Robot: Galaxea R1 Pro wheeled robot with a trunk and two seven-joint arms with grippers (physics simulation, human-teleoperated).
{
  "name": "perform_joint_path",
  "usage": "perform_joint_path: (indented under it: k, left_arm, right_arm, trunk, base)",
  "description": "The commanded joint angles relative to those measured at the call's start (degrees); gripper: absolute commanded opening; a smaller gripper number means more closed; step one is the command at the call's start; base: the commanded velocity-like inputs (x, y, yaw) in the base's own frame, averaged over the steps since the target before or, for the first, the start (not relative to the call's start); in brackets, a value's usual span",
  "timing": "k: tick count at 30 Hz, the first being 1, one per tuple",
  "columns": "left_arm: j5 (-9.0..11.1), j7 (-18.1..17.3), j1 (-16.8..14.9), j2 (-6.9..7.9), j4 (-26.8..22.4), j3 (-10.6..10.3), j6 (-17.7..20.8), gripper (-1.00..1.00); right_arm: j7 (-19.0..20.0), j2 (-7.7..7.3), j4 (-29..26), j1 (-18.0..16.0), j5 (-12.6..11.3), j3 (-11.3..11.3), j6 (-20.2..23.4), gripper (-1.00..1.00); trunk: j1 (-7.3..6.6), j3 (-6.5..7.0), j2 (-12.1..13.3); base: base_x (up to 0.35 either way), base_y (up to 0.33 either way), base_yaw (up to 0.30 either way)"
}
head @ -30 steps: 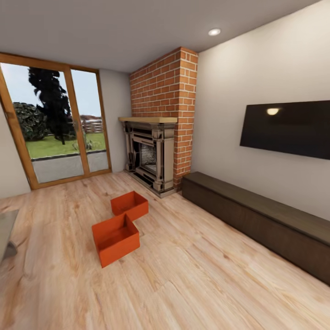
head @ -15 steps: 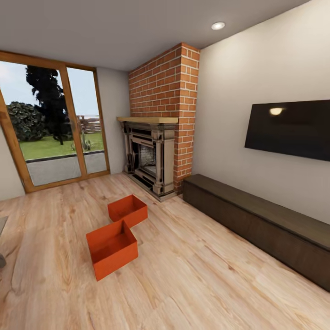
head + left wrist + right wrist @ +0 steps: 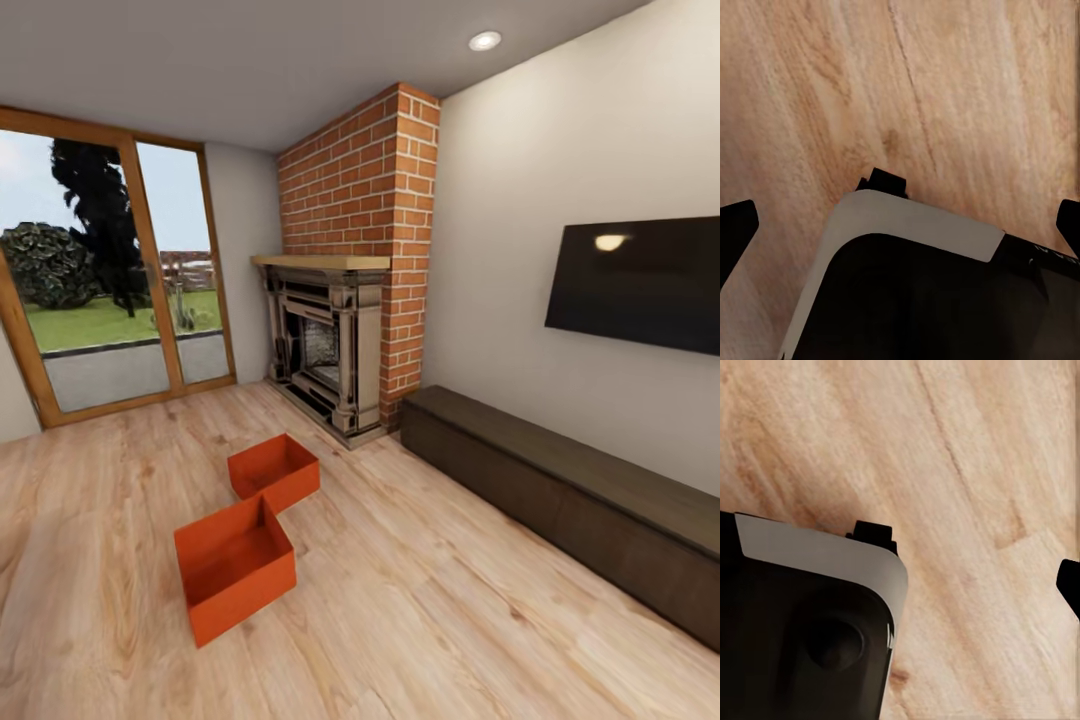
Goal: Move the two storage containers from the living room to the garage. In the garage, place one container on the floor and stack the other container on top of it (either order is fine).
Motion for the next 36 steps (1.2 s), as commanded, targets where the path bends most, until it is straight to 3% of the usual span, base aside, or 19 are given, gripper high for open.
perform_joint_path:
  k: [1,24,36]
  left_arm:
    - [0.6,0.1,0.0,0.0,-0.1,-0.1,0.1,1.0]
    - [0.6,0.1,0.0,-0.02,0.7,0.0,0.1,1.0]
    - [0.6,0.1,0.0,-0.07,0.7,0.0,0.1,1.0]
  right_arm:
    - [0.1,0.01,0.2,-0.1,-0.6,0.5,-0.3,1.0]
    - [0.1,-0.04,0.2,-0.1,-0.5,0.5,-0.2,1.0]
    - [0.1,-0.08,0.2,-0.1,-0.2,0.6,-0.5,1.0]
  trunk:
    - [0.03,-0.06,0.0]
    - [0.03,-0.06,0.0]
    - [0.03,-0.06,0.0]
  base:
    - [0.325,0.0,0.0]
    - [0.325,0.0,0.002]
    - [0.325,0.0,0.126]
